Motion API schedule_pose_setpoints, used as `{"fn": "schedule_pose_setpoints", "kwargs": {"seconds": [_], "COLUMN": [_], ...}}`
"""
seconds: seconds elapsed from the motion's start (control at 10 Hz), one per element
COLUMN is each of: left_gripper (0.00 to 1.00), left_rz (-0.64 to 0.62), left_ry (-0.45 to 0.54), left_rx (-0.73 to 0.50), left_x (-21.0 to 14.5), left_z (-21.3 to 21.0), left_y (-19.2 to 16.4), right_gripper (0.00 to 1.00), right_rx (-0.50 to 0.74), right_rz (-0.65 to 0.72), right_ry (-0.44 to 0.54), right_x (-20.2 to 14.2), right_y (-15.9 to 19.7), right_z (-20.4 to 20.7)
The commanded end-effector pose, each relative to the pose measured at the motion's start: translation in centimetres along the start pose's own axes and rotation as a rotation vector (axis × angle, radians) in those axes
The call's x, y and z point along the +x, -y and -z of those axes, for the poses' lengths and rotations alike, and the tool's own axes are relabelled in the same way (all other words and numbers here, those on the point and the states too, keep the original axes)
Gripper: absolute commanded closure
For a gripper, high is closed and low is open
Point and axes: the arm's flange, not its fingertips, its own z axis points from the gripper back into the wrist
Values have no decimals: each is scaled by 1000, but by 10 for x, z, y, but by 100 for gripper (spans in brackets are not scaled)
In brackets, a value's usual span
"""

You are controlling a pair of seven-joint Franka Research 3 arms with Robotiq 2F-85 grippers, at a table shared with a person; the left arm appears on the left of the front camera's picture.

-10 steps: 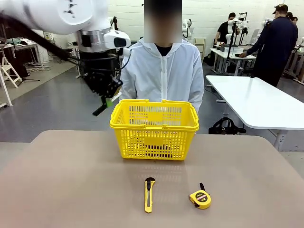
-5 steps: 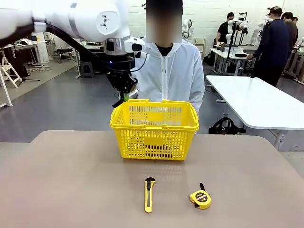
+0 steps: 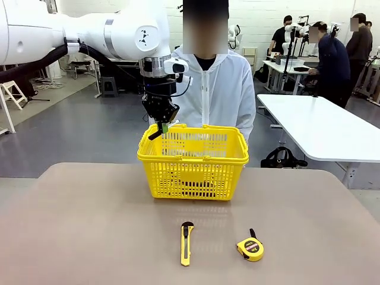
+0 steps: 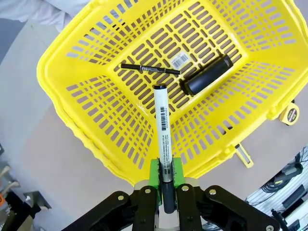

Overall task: Place the items the person wants into the basket.
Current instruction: Pick up the item the person points to and place it in the Market Basket.

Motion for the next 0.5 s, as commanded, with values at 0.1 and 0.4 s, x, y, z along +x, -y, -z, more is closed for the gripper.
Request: {"fn": "schedule_pose_setpoints", "kwargs": {"seconds": [0.1,0.4], "left_gripper": [100,100], "left_rz": [1,1], "left_ry": [12,12], "left_rx": [12,12], "left_x": [-2,-2], "left_z": [1,1], "left_y": [-1,-1], "right_gripper": [0,0], "right_rx": [15,15], "right_rz": [-11,-11], "right_ry": [32,32], "right_x": [1,1], "right_y": [0,0], "right_z": [1,1]}}
